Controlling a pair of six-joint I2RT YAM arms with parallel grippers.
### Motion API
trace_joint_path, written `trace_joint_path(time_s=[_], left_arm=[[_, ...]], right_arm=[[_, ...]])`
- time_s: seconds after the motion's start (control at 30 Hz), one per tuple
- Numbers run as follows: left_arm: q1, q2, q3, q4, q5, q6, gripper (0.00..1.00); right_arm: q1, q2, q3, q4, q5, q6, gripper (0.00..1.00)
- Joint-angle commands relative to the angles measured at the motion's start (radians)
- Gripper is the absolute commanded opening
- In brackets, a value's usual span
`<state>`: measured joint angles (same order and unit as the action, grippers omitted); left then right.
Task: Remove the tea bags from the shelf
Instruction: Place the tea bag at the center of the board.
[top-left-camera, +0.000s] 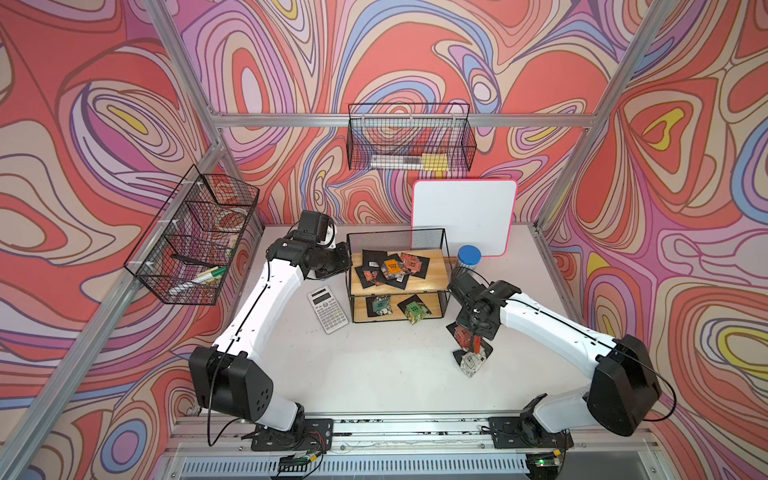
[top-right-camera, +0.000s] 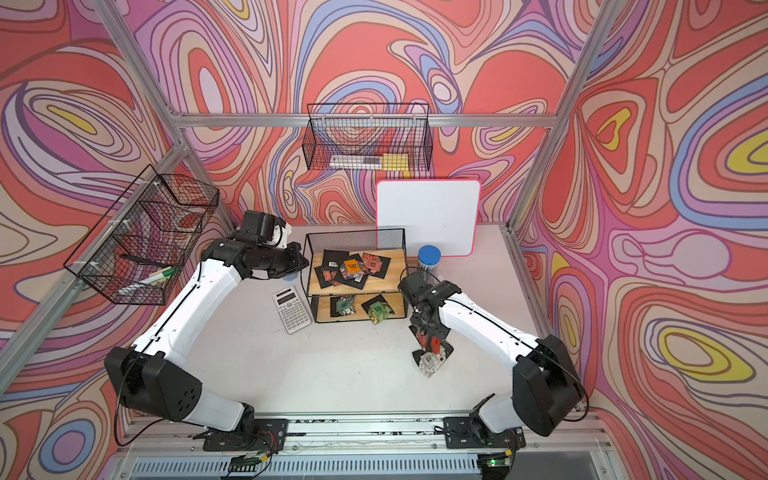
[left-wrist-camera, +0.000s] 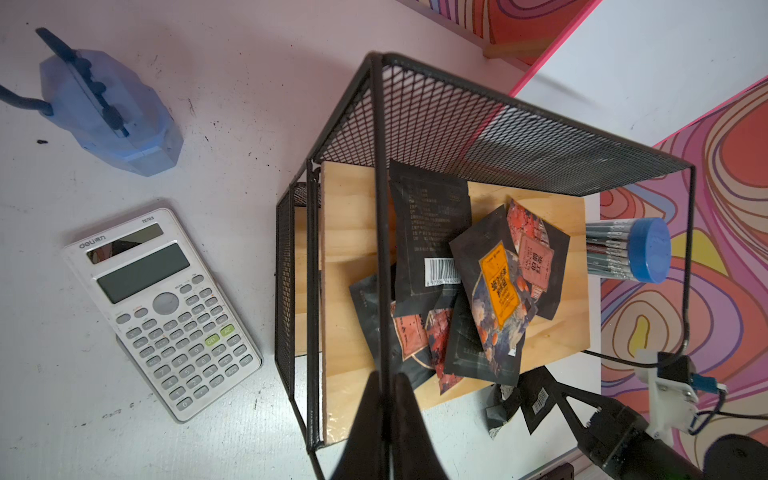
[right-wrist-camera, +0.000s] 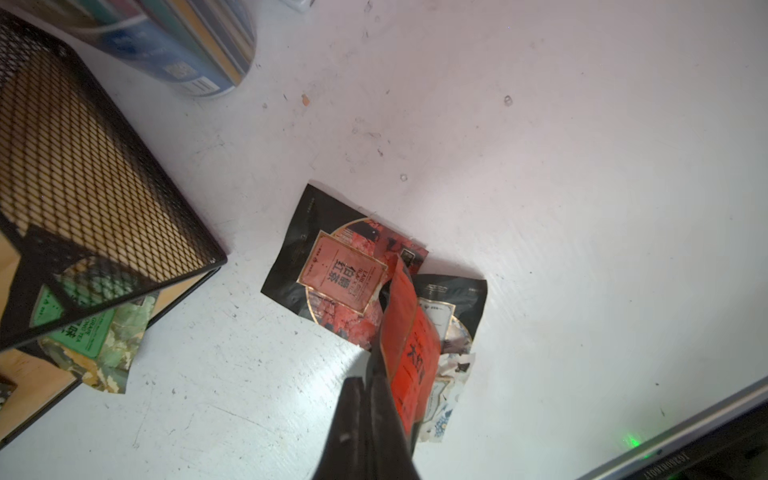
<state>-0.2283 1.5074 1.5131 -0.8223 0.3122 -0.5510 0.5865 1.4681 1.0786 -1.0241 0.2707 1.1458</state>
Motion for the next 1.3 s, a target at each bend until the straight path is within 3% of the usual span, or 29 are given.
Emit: trace_joint_path(time_s=[0.0,0.5,0.9,1.27], left_arm=[[0.004,0.021,0.018,0.007,-0.004,-0.029,0.0],[0.004,0.024,0.022,0.011,0.005,-0.031,0.0],[0.004,0.022,0.022,0.011,0.005,-0.029,0.0],[0.004,0.025,0.023,0.012,0.006,-0.03,0.0]], right_arm=[[-0.013,0.002,-0.008,0.084,-0.016,-0.006,0.0],[-0.052,-0.011,-0.08,0.154,-0.063,0.005,0.0],[-0.053,-0.05,-0.055,0.136,-0.048,-0.006,0.26],[-0.053,-0.115,0.038,0.062,0.033,-0.066,0.29]])
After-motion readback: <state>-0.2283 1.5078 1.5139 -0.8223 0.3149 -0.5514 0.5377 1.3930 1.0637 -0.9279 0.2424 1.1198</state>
